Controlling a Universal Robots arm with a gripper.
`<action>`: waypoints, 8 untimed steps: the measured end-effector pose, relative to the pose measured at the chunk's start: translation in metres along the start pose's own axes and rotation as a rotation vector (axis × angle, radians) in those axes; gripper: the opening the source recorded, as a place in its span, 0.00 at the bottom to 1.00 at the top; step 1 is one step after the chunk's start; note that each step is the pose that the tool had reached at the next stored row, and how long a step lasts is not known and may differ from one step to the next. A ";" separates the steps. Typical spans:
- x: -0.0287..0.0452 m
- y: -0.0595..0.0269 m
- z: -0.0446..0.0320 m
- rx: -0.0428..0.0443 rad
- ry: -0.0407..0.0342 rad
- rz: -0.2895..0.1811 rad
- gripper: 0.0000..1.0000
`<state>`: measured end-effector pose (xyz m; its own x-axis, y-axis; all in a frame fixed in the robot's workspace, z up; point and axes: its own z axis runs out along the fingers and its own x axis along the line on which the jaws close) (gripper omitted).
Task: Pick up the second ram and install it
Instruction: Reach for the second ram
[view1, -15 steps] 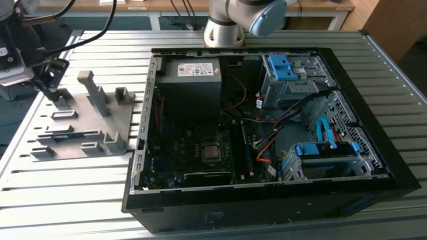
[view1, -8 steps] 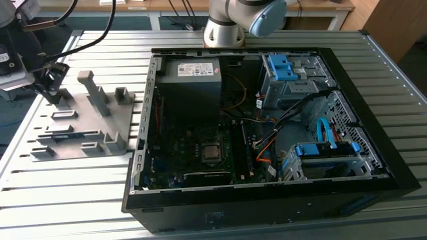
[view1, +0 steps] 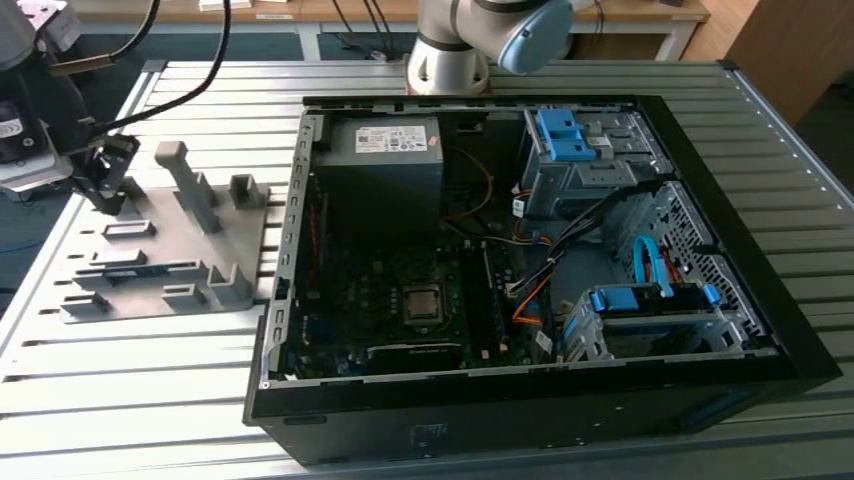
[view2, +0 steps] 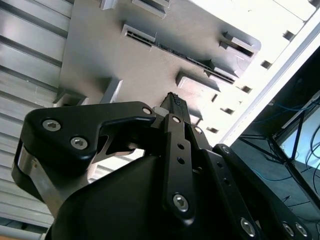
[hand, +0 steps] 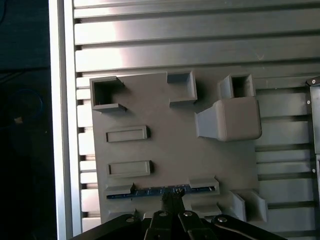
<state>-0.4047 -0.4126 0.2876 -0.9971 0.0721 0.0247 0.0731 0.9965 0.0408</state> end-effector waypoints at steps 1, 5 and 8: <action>0.0004 -0.0001 0.0013 0.0000 0.0000 0.000 0.10; 0.0021 -0.0005 0.0069 0.0000 0.0001 0.000 0.10; 0.0036 -0.0008 0.0123 0.0000 0.0003 0.000 0.10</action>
<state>-0.4086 -0.4126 0.2753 -0.9971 0.0721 0.0250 0.0731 0.9965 0.0408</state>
